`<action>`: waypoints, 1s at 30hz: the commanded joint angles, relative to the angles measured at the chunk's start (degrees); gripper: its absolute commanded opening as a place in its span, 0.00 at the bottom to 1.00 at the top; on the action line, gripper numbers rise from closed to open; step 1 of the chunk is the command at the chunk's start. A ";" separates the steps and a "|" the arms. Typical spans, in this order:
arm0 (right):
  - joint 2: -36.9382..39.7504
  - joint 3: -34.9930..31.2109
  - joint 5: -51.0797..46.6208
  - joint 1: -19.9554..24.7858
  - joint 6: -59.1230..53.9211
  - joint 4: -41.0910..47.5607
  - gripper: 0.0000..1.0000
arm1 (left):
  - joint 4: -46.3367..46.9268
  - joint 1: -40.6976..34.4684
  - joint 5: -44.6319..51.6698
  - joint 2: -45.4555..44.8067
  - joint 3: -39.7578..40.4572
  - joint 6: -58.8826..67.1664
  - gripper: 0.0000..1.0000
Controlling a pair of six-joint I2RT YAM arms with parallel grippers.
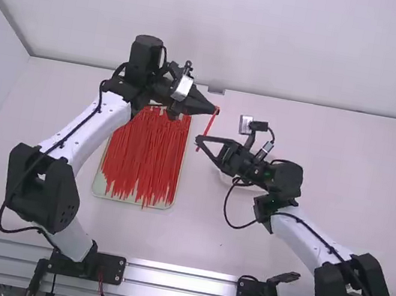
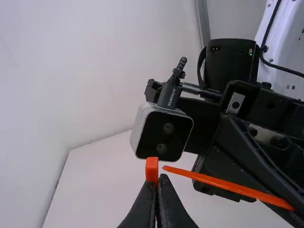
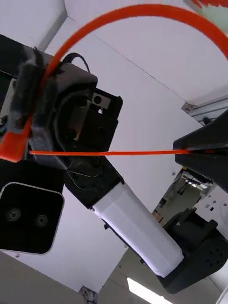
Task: Fasten the cable tie
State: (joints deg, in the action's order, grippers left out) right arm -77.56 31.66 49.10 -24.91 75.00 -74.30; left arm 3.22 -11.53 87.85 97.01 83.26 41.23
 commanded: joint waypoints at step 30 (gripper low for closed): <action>0.07 4.33 2.25 0.15 -1.29 4.48 0.00 | 0.50 1.88 2.12 0.50 0.66 4.68 0.02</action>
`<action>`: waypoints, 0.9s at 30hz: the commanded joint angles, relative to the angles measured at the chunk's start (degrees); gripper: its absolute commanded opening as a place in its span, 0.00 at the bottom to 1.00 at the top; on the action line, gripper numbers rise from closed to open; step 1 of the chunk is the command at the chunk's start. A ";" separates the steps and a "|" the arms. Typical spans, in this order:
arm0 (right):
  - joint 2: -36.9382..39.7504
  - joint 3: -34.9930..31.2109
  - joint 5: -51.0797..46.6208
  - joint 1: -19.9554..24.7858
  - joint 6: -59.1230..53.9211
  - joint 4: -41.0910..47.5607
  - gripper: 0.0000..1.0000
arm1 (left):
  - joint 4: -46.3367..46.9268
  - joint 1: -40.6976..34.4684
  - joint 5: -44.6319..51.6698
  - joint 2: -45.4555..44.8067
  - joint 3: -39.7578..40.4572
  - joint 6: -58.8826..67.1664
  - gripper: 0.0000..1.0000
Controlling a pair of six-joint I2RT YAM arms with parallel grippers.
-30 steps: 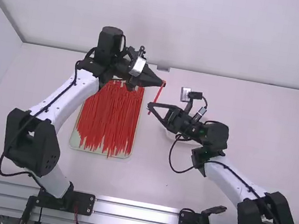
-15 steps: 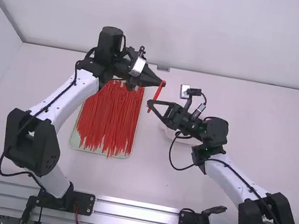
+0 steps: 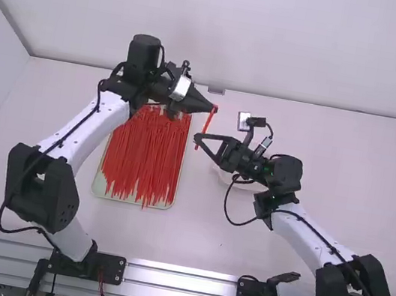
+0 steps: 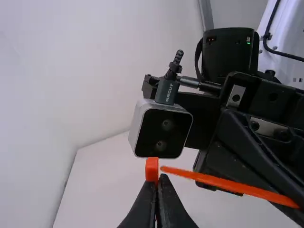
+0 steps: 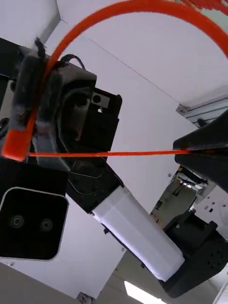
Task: Fasten the cable tie
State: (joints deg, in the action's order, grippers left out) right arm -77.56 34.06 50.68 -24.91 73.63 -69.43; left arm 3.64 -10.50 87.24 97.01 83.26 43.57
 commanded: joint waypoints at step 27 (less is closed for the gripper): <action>0.07 1.92 -1.22 -0.15 -0.13 0.68 0.00 | 0.46 0.00 2.73 0.50 0.68 3.85 0.02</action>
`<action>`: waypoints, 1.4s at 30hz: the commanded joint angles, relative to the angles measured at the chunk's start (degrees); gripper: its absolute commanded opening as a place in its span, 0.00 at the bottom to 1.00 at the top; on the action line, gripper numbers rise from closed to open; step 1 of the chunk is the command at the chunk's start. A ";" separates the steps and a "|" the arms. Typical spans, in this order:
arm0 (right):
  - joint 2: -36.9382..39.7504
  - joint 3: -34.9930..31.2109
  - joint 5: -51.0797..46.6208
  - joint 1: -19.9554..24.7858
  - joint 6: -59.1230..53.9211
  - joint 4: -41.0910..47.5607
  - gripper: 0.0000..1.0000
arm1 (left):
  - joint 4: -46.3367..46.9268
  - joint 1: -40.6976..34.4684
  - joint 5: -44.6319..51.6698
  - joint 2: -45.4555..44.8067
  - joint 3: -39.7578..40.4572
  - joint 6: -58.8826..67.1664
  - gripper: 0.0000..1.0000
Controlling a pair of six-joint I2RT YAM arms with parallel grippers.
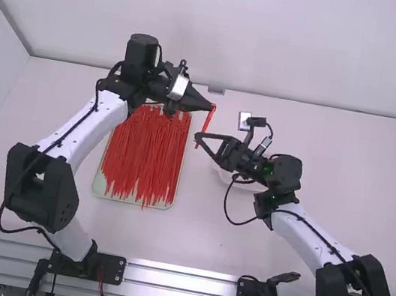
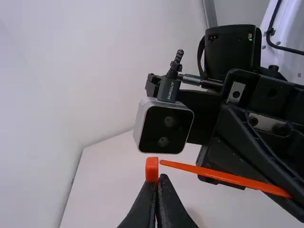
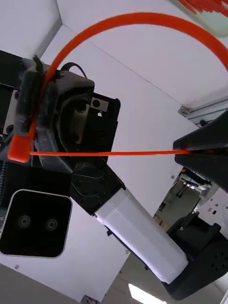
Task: Fasten the cable tie
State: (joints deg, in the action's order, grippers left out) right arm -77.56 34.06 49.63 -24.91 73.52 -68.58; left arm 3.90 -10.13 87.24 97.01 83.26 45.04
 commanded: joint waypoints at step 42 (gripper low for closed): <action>0.07 1.92 0.52 0.20 0.00 0.09 0.00 | -0.85 -1.09 2.73 0.50 0.68 2.36 0.02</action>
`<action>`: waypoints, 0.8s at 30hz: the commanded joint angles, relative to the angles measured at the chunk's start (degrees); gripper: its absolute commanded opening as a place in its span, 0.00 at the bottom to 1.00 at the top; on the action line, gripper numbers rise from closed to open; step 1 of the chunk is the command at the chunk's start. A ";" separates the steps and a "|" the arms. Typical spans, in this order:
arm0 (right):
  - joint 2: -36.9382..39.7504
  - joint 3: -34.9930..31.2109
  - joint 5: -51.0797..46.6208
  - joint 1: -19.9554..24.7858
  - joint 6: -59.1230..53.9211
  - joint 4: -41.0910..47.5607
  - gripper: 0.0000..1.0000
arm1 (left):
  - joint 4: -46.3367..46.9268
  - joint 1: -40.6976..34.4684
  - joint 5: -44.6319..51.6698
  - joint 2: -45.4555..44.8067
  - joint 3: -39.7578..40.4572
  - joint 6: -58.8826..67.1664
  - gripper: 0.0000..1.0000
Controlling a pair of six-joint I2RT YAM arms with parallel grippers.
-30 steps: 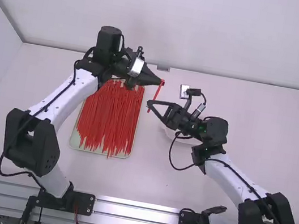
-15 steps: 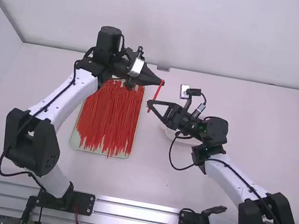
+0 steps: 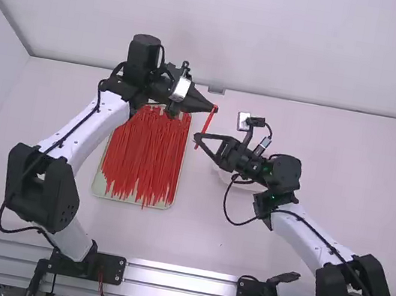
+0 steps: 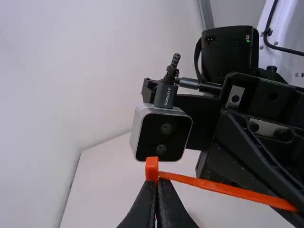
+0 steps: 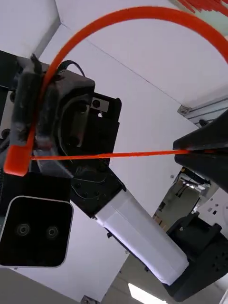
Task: Fasten the cable tie
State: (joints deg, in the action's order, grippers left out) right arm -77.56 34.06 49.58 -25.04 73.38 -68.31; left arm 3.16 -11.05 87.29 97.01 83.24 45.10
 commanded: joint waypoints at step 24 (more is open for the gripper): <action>0.07 1.99 -0.13 0.61 0.13 -0.24 0.00 | 0.04 -0.17 2.69 0.50 0.70 0.81 0.02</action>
State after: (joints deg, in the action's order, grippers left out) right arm -77.56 34.06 49.52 -24.47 73.34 -68.34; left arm 3.18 -11.05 87.39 97.03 83.26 44.86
